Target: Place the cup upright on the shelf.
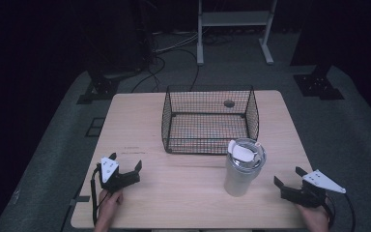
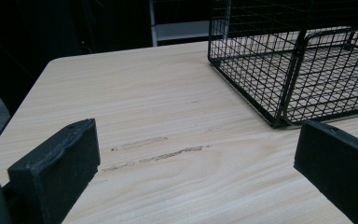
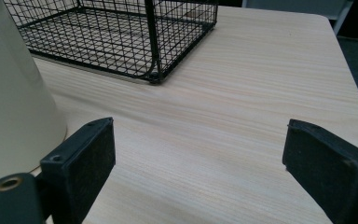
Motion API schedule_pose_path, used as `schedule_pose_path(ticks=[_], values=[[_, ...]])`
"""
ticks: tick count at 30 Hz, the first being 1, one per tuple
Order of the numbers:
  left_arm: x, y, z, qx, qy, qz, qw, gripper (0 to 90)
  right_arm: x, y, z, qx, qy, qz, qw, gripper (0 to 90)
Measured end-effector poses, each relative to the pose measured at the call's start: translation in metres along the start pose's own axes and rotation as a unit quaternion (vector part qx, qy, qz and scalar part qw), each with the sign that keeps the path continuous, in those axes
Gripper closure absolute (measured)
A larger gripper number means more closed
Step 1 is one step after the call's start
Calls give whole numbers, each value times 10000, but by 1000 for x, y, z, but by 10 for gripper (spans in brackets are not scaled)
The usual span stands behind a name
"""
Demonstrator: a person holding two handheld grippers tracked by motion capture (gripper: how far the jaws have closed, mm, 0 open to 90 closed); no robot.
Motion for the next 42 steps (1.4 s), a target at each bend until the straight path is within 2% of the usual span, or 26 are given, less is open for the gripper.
schedule_pose_path(ticks=[4, 7, 10, 15, 19, 27, 31, 42], values=[[-1, 1, 0, 11, -37, 0, 10000, 0, 2, 1, 0, 22, 27, 42, 10000, 89], [-1, 1, 0, -8, -49, -15, 10000, 0, 7, 4, 3, 12, 185, 132, 9997, 90], [-1, 1, 0, -14, -45, -16, 10000, 0, 9, 6, 5, 16, 215, 181, 9996, 90], [-1, 1, 0, -18, -52, -18, 10000, 0, 20, 13, 9, 45, 303, 447, 9985, 89], [-1, 1, 0, -12, -46, -16, 10000, 0, 24, 15, 9, 44, 340, 554, 9979, 89], [-1, 1, 0, -9, -48, -12, 10000, 0, 35, 20, 10, 95, 513, 749, 9958, 89], [-1, 1, 0, -12, -39, -8, 10000, 0, 45, 24, 13, 85, 656, 848, 9942, 89], [-2, 1, 0, -20, -55, -22, 10000, 0, 65, 27, 19, 70, 820, 1094, 9906, 89]])
Point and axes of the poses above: each handheld gripper's, and its own axes: y roughly backward along the jaws, z roughly out of its top, x roughly to its left, the point moved 5 cm from there along -y, roughly forward along the jaws, and after that the axes turned 13 degrees about -y, right-handed, at the moved point
